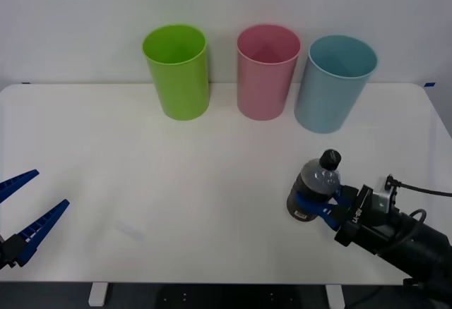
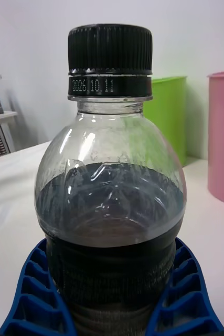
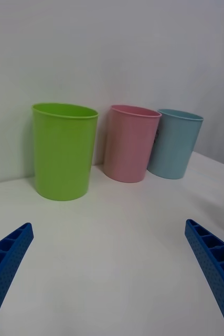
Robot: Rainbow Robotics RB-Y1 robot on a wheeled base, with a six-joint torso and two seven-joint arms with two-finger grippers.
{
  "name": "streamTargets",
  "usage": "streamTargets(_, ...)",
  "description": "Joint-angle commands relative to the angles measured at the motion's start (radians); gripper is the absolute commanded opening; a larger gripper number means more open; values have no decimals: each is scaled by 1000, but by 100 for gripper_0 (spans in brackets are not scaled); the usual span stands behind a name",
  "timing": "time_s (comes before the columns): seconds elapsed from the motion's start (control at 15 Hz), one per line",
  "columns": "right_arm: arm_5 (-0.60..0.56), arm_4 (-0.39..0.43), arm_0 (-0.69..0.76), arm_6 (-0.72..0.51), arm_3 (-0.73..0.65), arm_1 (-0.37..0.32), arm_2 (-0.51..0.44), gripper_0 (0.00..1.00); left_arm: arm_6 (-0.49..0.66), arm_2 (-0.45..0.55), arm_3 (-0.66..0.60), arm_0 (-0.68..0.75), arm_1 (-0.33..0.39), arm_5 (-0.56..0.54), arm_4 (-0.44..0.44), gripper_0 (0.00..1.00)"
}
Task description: Grasp the object on the table and drop it into the matching bin: aluminum can to the light blue bin, PET bottle to the pink bin.
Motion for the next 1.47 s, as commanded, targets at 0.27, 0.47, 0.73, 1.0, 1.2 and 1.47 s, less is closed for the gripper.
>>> streamTargets(0.27,157,0,7,-196,-192,-33,-16,0,0,0,0,0,0,0,0,100)
streamTargets(0.47,211,0,-2,-325,-276,-68,-30,0,0,0,0,0,0,0,0,100)
streamTargets(0.73,217,0,-86,-467,-294,-114,-53,0,0,0,0,0,0,0,0,100)
streamTargets(1.0,291,20,-197,-599,-294,-160,-53,0,0,0,0,0,0,0,0,100)
streamTargets(1.2,360,120,-281,-682,-293,-162,-53,0,0,0,0,0,0,0,0,100)
streamTargets(1.47,425,239,-395,-754,-270,-159,-28,0,0,0,0,0,0,0,0,100)
